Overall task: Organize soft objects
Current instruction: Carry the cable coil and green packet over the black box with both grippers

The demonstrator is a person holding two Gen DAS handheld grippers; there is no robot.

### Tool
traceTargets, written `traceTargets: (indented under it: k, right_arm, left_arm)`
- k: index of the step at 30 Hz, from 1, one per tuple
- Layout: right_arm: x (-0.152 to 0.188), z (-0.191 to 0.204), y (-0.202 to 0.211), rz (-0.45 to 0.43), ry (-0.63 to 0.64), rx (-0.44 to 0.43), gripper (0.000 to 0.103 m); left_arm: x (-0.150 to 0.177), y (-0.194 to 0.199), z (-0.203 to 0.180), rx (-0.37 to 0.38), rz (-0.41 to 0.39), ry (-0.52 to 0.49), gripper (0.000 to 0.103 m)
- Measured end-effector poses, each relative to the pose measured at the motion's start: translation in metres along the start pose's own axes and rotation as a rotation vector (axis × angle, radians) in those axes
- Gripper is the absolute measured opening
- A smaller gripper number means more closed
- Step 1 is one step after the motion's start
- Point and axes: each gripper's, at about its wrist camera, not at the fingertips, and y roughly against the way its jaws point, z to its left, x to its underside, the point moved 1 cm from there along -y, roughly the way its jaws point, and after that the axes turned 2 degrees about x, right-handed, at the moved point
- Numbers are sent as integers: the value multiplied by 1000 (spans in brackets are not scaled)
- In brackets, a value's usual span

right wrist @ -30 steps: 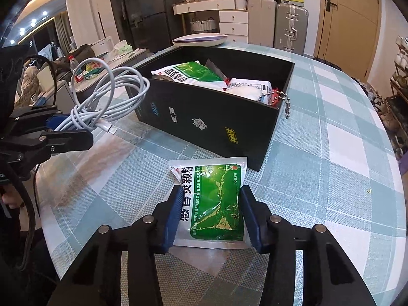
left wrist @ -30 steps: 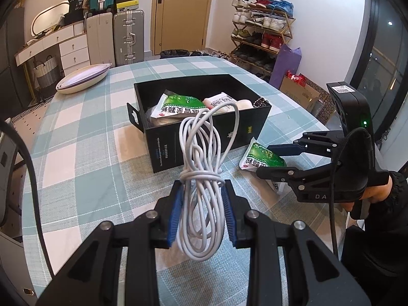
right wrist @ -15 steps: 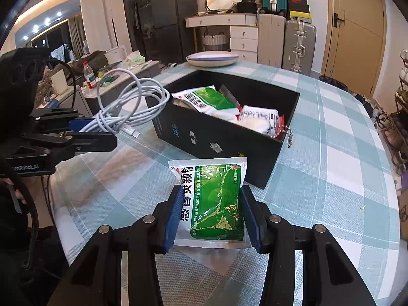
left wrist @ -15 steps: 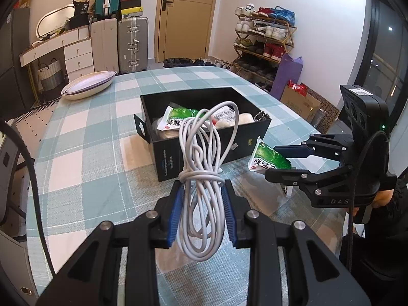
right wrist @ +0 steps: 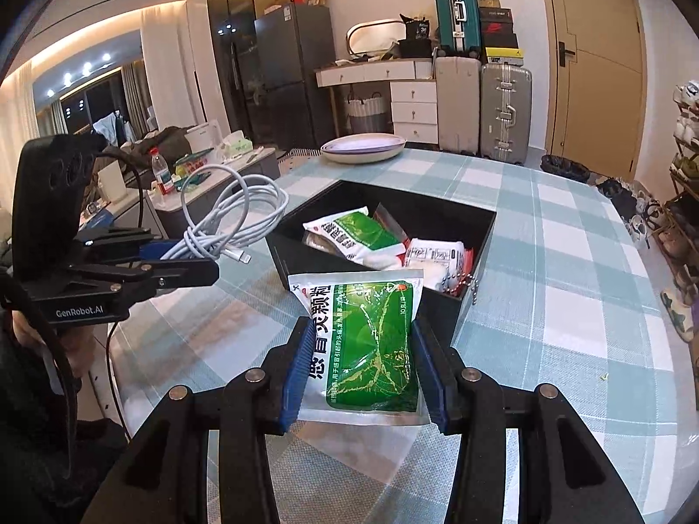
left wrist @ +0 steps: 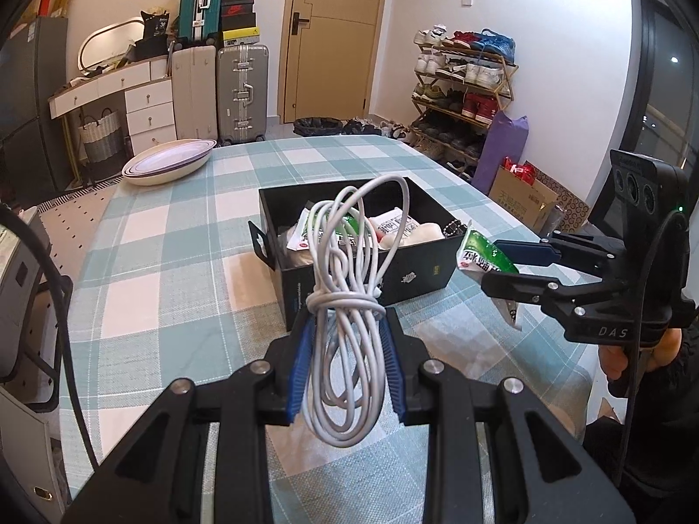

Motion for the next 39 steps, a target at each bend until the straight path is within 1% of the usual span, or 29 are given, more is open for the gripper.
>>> traceTargets:
  k: [12,21,28,39]
  right_arm:
    - [-15,-10,14,-69,-32,11,46]
    - [-33,-15,22,-96,-34,16,46]
    - [-49,-15,18,-96,-35,15,46]
    - [-66,-13,3,-82,-18,16,46]
  left_arm:
    - [-14,-4,-3,-55,-27,-15,29]
    - [-38,-9,-3,-61,-56,-16,29]
    - [-57,-13,2,-59,-78,-6,29]
    - [-71,-30,8,-64,-63,-13,29]
